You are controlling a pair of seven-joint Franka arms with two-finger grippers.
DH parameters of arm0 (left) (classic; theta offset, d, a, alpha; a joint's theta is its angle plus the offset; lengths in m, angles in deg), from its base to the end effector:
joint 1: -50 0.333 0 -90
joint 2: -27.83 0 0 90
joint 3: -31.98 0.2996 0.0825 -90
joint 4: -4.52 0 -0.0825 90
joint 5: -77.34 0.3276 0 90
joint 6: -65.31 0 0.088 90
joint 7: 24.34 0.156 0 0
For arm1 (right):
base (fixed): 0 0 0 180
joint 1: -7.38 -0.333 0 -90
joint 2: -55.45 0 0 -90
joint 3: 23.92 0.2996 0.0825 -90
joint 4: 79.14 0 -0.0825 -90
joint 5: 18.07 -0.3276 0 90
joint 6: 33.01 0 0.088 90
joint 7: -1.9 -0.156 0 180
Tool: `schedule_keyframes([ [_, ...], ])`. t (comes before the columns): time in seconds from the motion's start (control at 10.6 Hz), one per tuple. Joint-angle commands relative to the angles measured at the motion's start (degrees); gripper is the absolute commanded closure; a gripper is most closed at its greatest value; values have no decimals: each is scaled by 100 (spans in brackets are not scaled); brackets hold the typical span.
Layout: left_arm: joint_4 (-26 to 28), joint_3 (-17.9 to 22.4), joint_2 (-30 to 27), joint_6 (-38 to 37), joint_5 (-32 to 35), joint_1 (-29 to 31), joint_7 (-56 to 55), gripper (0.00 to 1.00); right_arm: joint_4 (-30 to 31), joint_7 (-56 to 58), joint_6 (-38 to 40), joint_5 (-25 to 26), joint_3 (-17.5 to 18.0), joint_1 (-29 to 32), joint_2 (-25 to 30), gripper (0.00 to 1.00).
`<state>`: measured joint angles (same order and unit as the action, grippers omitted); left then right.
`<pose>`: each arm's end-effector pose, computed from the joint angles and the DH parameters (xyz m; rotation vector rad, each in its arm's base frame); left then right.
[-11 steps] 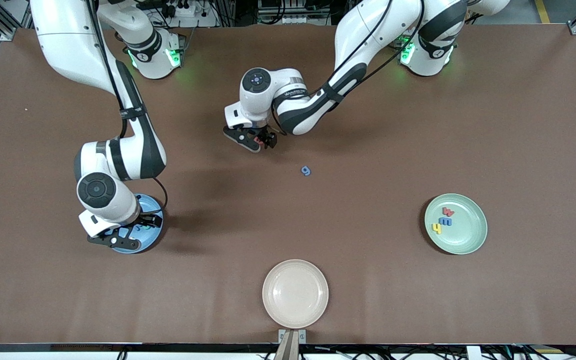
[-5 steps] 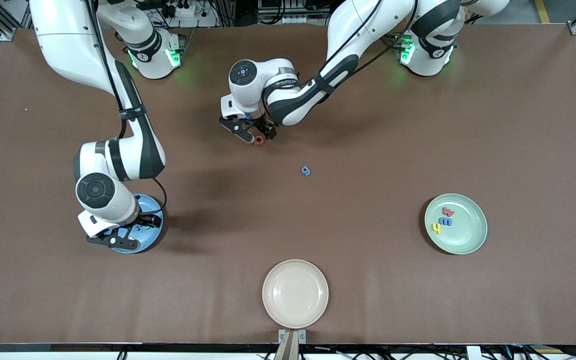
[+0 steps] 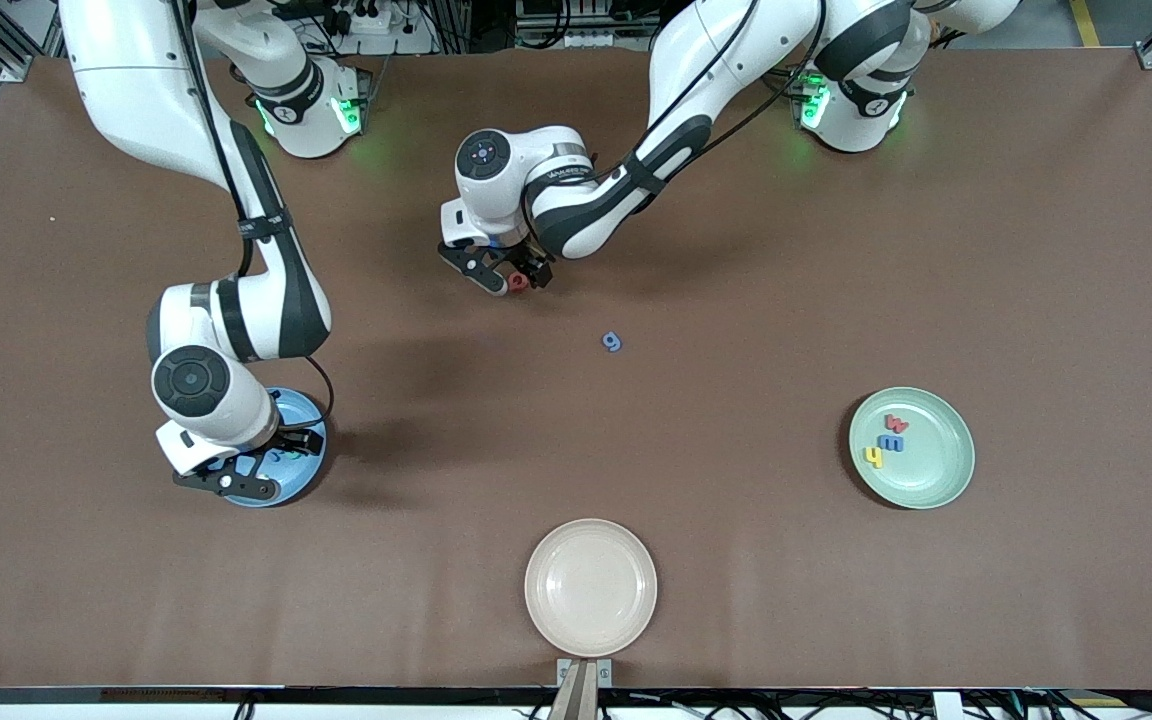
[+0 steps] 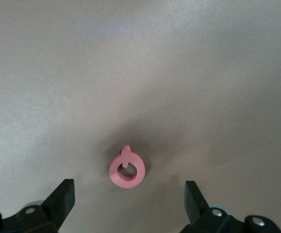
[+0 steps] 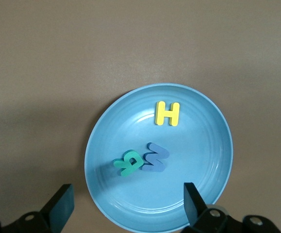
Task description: Sort uppercase to blue plate, lowercase to green plate
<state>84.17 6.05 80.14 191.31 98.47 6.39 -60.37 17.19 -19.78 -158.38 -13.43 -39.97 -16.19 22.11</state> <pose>0.3056 -0.5976 0.1682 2.9464 -0.9937 -0.0799 0.6104 0.0879 0.2435 2.9070 -0.2306 0.0016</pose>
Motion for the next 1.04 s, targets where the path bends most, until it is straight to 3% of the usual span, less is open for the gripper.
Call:
schedule_keyframes([
  [0.0,-292,280,139,-84,-154,-261,192,0,-9,32,5,28,111,115,29,0],
  [0.95,-292,290,95,-67,-171,-200,192,0,-9,32,5,28,111,133,21,0],
])
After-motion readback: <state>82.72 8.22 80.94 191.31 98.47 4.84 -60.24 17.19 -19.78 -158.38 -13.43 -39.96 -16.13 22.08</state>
